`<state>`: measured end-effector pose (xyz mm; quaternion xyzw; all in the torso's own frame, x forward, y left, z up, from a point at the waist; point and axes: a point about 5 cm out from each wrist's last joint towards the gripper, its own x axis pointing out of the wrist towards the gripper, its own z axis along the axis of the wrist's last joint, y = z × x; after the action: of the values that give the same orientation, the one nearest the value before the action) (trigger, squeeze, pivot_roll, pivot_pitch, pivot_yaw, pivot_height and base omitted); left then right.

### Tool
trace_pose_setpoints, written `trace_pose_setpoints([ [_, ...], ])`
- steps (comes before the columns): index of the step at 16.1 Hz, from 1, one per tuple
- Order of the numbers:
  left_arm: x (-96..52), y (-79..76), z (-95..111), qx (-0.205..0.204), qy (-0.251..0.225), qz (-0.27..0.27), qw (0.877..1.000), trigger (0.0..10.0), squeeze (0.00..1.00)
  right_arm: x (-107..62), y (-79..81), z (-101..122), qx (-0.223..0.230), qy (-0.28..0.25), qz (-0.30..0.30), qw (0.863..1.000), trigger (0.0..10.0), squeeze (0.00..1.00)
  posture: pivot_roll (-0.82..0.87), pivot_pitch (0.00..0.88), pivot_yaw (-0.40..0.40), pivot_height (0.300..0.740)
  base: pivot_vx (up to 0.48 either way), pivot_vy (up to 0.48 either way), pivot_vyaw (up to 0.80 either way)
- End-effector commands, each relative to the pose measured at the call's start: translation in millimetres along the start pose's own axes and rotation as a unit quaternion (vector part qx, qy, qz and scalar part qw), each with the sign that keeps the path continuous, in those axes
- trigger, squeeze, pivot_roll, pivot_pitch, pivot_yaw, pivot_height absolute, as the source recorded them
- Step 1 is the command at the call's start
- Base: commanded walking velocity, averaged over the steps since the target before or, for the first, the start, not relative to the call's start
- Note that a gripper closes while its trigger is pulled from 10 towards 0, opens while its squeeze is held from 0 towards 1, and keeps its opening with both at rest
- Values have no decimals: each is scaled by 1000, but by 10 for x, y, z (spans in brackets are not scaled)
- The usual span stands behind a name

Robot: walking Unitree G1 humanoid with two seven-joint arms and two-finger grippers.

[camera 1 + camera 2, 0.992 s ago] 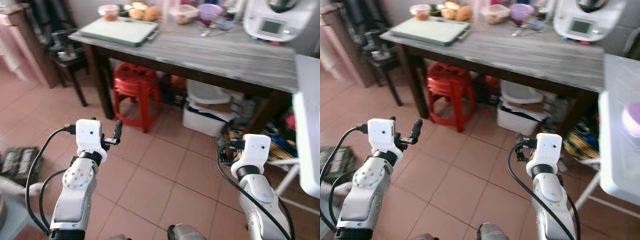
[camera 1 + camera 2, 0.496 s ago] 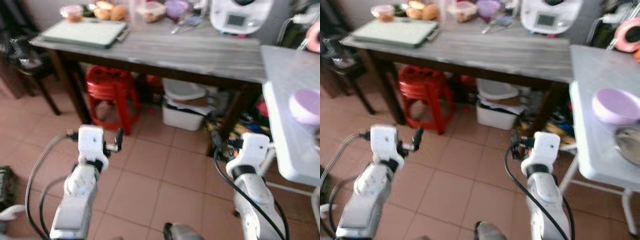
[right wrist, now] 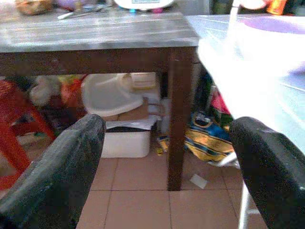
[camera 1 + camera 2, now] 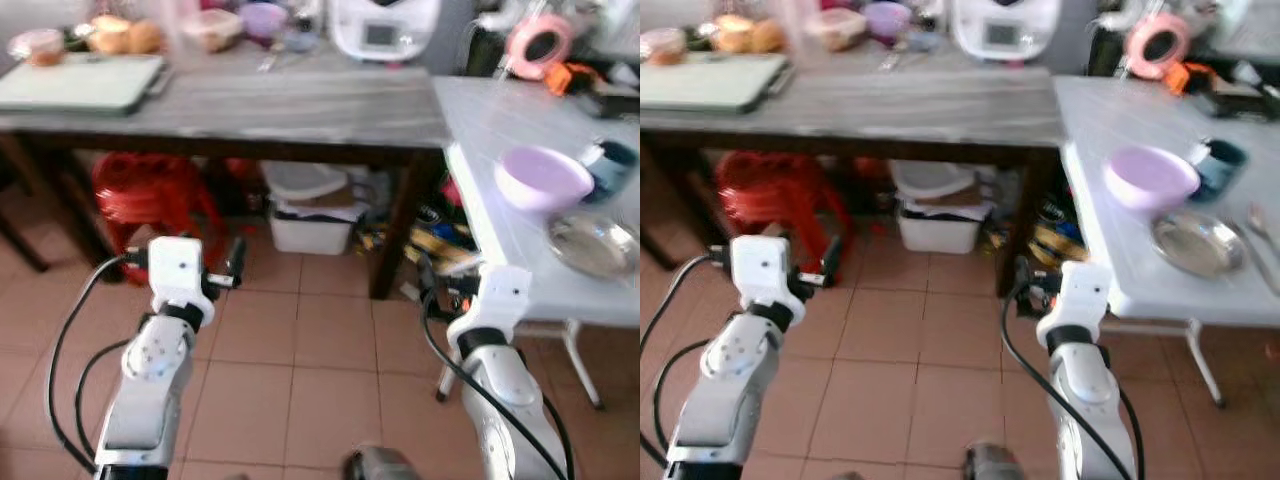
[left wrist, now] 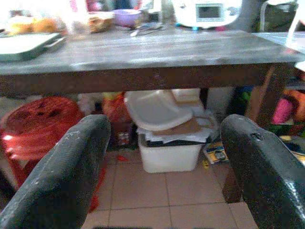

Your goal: Setting the table

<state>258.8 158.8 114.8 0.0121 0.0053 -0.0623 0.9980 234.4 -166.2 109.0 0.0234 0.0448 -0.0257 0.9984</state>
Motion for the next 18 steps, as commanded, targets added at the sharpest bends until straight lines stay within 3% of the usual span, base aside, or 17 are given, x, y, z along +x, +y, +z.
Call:
trace_pose_setpoints([
  [1, 15, -66, 30, -4, -3, -13, 1000, 10000, 0, -24, -62, 12, -5, -1, -11, 1000, 10000, 0, -51, 2, 23, 740, 0, 0, -800],
  [3, 23, -18, 6, -20, 5, 2, 1000, 10000, 0, -37, -63, 12, -1, -3, -13, 1000, 10000, 0, -54, 10, 30, 740, 0, 0, -800],
  [10, 15, -38, 16, -6, 6, 6, 1000, 10000, 0, -51, -21, 34, -12, -7, 14, 1000, 10000, 0, -51, 13, 25, 740, 0, 0, 0],
  [15, 10, -71, -19, -10, 17, 4, 1000, 10000, 0, -67, -6, 24, -8, -6, 18, 1000, 10000, 0, -53, 10, 27, 740, 0, -389, 712],
  [18, 9, -53, -23, -5, 19, 4, 1000, 10000, 0, -65, -19, 27, -4, -7, 16, 1000, 10000, 0, -49, 11, 33, 740, 0, -480, 0],
])
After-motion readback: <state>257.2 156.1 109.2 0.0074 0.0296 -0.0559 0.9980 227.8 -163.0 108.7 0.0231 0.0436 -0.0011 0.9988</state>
